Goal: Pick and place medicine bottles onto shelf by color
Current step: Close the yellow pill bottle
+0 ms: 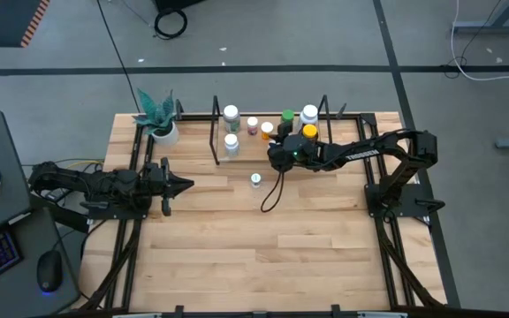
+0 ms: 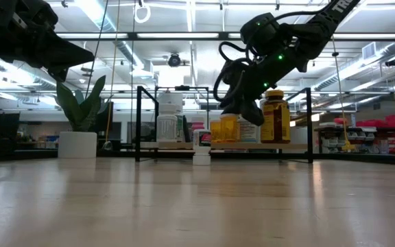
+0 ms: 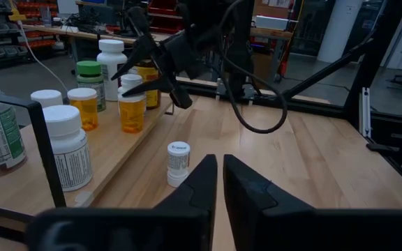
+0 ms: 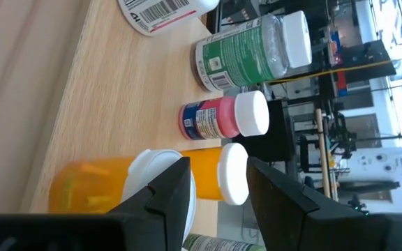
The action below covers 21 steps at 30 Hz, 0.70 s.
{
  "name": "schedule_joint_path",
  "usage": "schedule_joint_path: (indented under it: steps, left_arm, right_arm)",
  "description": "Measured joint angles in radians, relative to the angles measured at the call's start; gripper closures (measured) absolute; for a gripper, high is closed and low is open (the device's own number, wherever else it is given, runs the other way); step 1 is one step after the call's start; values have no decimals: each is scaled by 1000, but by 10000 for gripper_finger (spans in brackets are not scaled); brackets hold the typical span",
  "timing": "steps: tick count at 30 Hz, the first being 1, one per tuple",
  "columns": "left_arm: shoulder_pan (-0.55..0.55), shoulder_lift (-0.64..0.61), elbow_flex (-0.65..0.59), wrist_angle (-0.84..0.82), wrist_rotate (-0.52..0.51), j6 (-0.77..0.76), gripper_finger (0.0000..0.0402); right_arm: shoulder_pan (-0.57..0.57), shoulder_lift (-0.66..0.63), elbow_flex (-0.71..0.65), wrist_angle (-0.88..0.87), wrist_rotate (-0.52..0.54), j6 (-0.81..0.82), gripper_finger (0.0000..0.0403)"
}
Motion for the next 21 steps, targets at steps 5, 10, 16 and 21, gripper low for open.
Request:
schedule_joint_path:
  steps: [5, 10, 16, 21]
  left_arm:
    - [0, 0, 0, 0, 0, 0, 363]
    - [0, 0, 0, 0, 0, 0, 369]
    - [0, 0, 0, 0, 0, 0, 373]
    - [0, 0, 0, 0, 0, 0, 365]
  right_arm:
    - [0, 0, 0, -2, 0, -66, 252]
    - [1, 0, 0, -3, 0, -122, 252]
    - [1, 0, 0, -7, -5, -173, 252]
    - [0, 0, 0, -5, -19, -113, 252]
